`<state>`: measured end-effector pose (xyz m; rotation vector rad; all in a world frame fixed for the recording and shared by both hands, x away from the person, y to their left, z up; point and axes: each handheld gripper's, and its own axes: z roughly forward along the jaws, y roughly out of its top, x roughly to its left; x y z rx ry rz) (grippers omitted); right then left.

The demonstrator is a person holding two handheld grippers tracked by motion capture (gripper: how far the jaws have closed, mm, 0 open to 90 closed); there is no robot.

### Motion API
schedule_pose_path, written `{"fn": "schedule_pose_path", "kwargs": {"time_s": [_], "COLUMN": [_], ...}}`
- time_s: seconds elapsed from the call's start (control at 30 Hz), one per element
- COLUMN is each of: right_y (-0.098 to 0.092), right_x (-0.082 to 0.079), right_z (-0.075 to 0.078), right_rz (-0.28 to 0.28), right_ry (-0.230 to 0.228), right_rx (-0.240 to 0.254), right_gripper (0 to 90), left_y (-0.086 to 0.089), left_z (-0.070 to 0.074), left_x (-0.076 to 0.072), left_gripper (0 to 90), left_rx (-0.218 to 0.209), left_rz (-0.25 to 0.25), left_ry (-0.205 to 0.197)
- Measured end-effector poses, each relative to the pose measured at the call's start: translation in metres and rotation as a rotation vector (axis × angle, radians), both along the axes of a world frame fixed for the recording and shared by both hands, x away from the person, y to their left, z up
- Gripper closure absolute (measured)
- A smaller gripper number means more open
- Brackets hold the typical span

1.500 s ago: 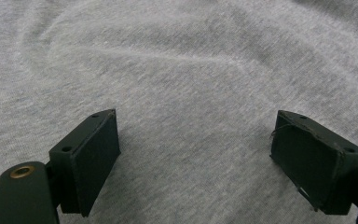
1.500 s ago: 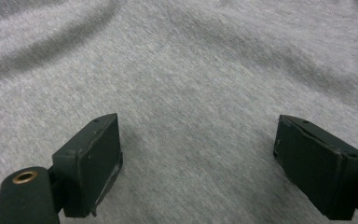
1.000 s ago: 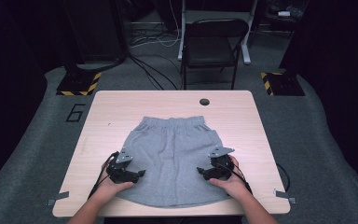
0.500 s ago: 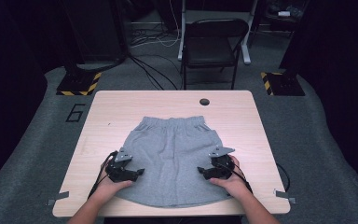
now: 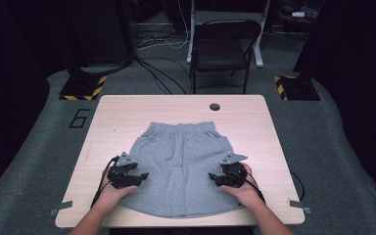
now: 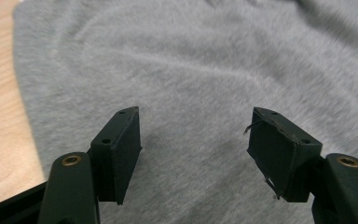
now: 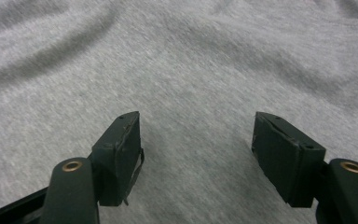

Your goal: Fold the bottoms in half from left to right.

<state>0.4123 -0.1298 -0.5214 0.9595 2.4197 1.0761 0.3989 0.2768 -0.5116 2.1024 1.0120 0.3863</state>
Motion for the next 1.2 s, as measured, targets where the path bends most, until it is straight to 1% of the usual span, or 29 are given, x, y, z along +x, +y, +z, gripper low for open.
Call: {"fn": "schedule_pose_path", "kwargs": {"time_s": [0.03,0.07,0.1,0.13,0.17,0.2,0.23,0.27,0.3,0.33,0.4,0.43,0.47,0.5,0.57,0.6,0.63,0.67,0.7,0.8,0.83,0.87,0.93,1.0,1.07,1.1,1.13,1.17,1.2], "right_y": [0.0,0.0,0.001,0.001,0.001,0.001,0.001,0.001,0.001,0.001,0.001,0.001,0.001,0.001,0.002,0.002,0.003,0.003,0.003,0.004,0.004,0.005,0.004,0.004,0.004,0.004,0.004,0.005,0.005], "right_x": [0.0,0.0,-0.001,-0.001,-0.002,-0.003,-0.003,-0.003,-0.004,-0.004,-0.006,-0.006,-0.007,-0.007,-0.009,-0.01,-0.01,-0.01,-0.011,-0.013,-0.013,-0.014,-0.014,-0.014,-0.015,-0.015,-0.015,-0.015,-0.015], "right_z": [0.001,0.001,0.003,0.003,0.005,0.005,0.006,0.006,0.007,0.008,0.009,0.009,0.01,0.011,0.012,0.013,0.013,0.013,0.015,0.017,0.017,0.018,0.018,0.019,0.02,0.02,0.02,0.02,0.02], "right_rz": [0.01,0.01,0.003,0.003,0.007,0.002,0.004,0.004,0.003,0.001,-0.009,-0.003,-0.011,-0.007,0.001,-0.003,0.001,0.001,0.009,0.011,0.007,0.006,0.01,0.011,0.016,0.006,0.006,0.003,0.003], "right_ry": [-0.008,-0.008,-0.012,-0.012,-0.001,-0.002,0.0,0.0,-0.002,-0.005,-0.01,-0.016,-0.016,-0.021,-0.031,-0.031,-0.039,-0.039,-0.048,-0.052,-0.055,-0.051,-0.049,-0.058,-0.054,-0.049,-0.049,-0.045,-0.045], "right_rx": [-0.008,-0.008,0.002,0.002,-0.007,-0.003,-0.007,-0.007,-0.012,-0.015,-0.014,-0.011,-0.008,-0.012,-0.014,-0.014,-0.014,-0.014,-0.016,-0.008,-0.005,-0.001,-0.005,-0.001,-0.008,-0.001,-0.001,0.001,0.001], "right_gripper": [33.0,33.0,33.7,33.7,34.2,34.3,34.4,34.4,34.8,35.3,36.0,36.0,36.1,36.2,36.3,36.3,36.3,36.3,36.2,36.3,36.3,36.3,36.3,36.4,36.4,36.6,36.6,36.7,36.7], "left_y": [0.001,0.001,0.004,0.004,0.006,0.009,0.01,0.01,0.014,0.016,0.018,0.02,0.021,0.022,0.024,0.026,0.027,0.027,0.031,0.037,0.039,0.039,0.041,0.042,0.042,0.044,0.044,0.046,0.046], "left_z": [0.001,0.001,0.004,0.004,0.006,0.007,0.008,0.008,0.01,0.01,0.011,0.012,0.013,0.013,0.016,0.018,0.019,0.019,0.023,0.025,0.026,0.026,0.027,0.028,0.028,0.028,0.028,0.027,0.027], "left_x": [0.0,0.0,-0.001,-0.001,-0.001,-0.001,-0.001,-0.001,-0.002,-0.002,-0.003,-0.003,-0.004,-0.005,-0.008,-0.01,-0.012,-0.012,-0.018,-0.026,-0.028,-0.03,-0.031,-0.034,-0.036,-0.038,-0.038,-0.04,-0.04], "left_gripper": [35.3,36.9,37.8,38.5,39.8,40.4,40.5,40.5,40.5,40.6,40.9,41.4,41.8,42.5,43.3,43.3,43.5,43.5,43.5,43.4,43.3,43.2,43.2,43.3,43.3,43.4,43.8,44.6,44.9], "left_rx": [-0.006,-0.006,-0.013,-0.013,-0.011,-0.039,-0.048,-0.048,-0.042,-0.048,-0.052,-0.047,-0.054,-0.061,-0.08,-0.088,-0.105,-0.105,-0.123,-0.137,-0.127,-0.128,-0.124,-0.124,-0.121,-0.103,-0.103,-0.105,-0.105], "left_rz": [0.013,0.013,0.03,0.03,0.038,0.055,0.067,0.067,0.082,0.094,0.111,0.114,0.12,0.125,0.137,0.147,0.159,0.159,0.174,0.197,0.194,0.206,0.202,0.206,0.213,0.218,0.218,0.219,0.219], "left_ry": [-0.004,-0.004,0.004,0.004,0.01,0.021,0.023,0.023,0.024,0.014,0.017,0.021,0.024,0.024,0.023,0.029,0.025,0.025,0.03,0.022,0.03,0.018,0.023,0.018,0.018,0.021,0.021,0.053,0.053]}}
